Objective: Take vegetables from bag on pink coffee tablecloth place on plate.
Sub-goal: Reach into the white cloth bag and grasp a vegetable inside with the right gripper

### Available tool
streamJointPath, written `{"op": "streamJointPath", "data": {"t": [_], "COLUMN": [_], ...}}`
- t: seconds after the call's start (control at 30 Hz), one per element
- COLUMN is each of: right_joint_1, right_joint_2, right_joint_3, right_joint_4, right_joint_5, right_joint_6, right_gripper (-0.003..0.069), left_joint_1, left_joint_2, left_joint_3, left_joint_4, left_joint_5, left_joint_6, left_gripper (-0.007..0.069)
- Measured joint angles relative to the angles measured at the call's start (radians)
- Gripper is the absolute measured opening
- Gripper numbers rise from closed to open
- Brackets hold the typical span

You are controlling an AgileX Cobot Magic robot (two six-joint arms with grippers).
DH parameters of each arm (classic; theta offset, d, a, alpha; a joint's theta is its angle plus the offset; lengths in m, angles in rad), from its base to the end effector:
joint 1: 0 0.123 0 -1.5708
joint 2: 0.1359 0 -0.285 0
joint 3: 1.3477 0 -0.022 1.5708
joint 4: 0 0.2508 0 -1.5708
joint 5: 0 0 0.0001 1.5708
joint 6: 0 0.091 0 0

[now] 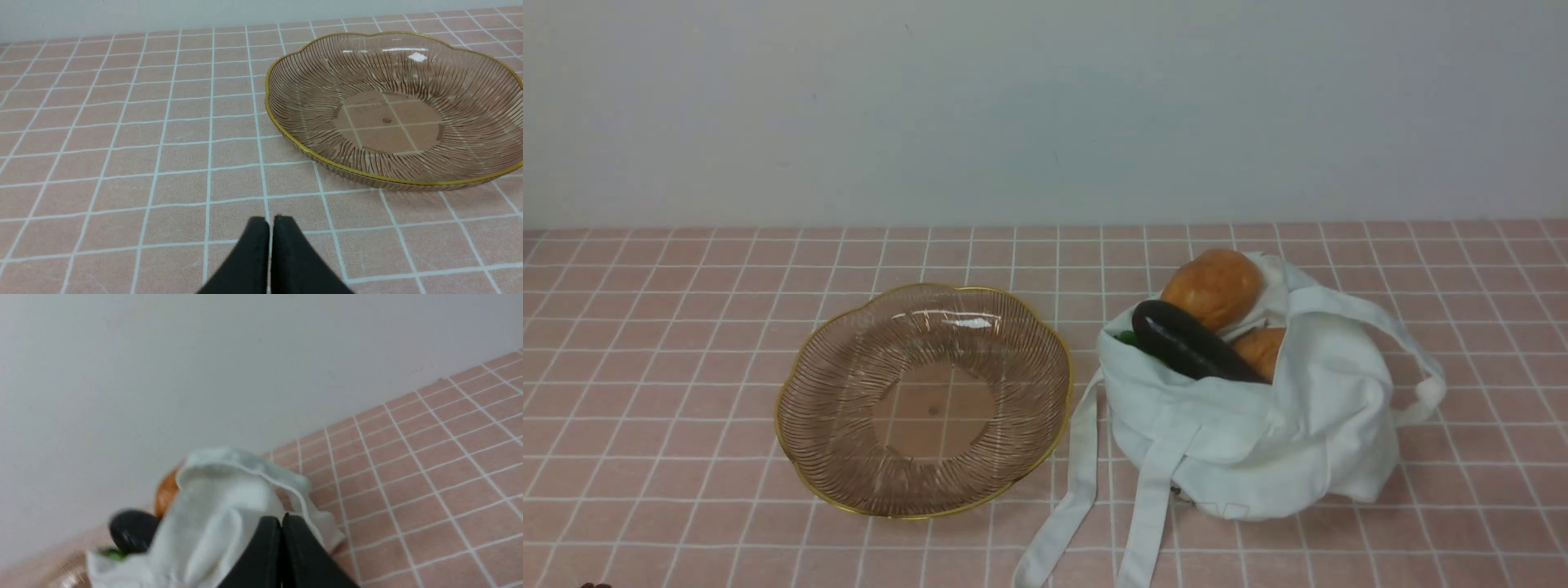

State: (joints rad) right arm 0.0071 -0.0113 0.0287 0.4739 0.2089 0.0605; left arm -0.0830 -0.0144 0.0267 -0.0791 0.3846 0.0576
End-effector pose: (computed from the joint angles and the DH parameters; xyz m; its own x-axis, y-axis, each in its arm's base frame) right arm 0.0558 0.0091 0.1872 -0.1514 0.4984 -0.8537 -0.0290 0.8610 0.5078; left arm 0.0518 -0.0070 0.1705 -0.3044 0.0095 -0.9525 0.1062 0.9941 -0.0240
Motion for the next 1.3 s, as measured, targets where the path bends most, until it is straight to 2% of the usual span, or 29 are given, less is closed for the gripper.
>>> {"op": "streamJointPath", "data": {"t": [0.1, 0.4, 0.53, 0.7, 0.83, 1.0, 1.1, 1.17, 1.3], "right_joint_1": [0.000, -0.001, 0.000, 0.018, 0.035, 0.048, 0.048, 0.048, 0.071], "right_joint_2": [0.000, 0.000, 0.000, 0.042, 0.215, 0.603, 0.816, 0.972, 1.173], "right_joint_3": [0.000, 0.000, -0.007, -0.200, -0.415, -0.755, -0.919, -1.038, -1.183], "right_joint_4": [0.082, 0.105, 0.168, 0.156, 0.088, 0.031, 0.028, 0.029, 0.036], "right_joint_5": [-0.064, -0.147, -0.201, -0.178, -0.022, 0.450, 0.667, 0.772, 0.837], "right_joint_6": [0.005, 0.004, 0.047, 0.030, -0.061, -0.266, -0.369, -0.440, -0.510], "right_gripper": [-0.0015, -0.0015, -0.0015, -0.0015, -0.0015, -0.0015, -0.0015, -0.0015, -0.0015], "left_joint_1": [0.000, 0.000, 0.000, 0.000, 0.000, 0.000, 0.000, 0.000, 0.000], "left_joint_2": [0.000, 0.000, 0.000, 0.000, 0.000, 0.000, 0.000, 0.000, 0.000], "left_joint_3": [0.000, 0.000, 0.000, 0.000, 0.000, 0.000, 0.000, 0.000, 0.000], "left_joint_4": [0.000, 0.000, 0.000, 0.000, 0.000, 0.000, 0.000, 0.000, 0.000], "left_joint_5": [0.000, 0.000, 0.000, 0.000, 0.000, 0.000, 0.000, 0.000, 0.000], "left_joint_6": [0.000, 0.000, 0.000, 0.000, 0.000, 0.000, 0.000, 0.000, 0.000], "left_gripper": [-0.0006, -0.0006, -0.0006, -0.0006, -0.0006, -0.0006, -0.0006, -0.0006, -0.0006]}}
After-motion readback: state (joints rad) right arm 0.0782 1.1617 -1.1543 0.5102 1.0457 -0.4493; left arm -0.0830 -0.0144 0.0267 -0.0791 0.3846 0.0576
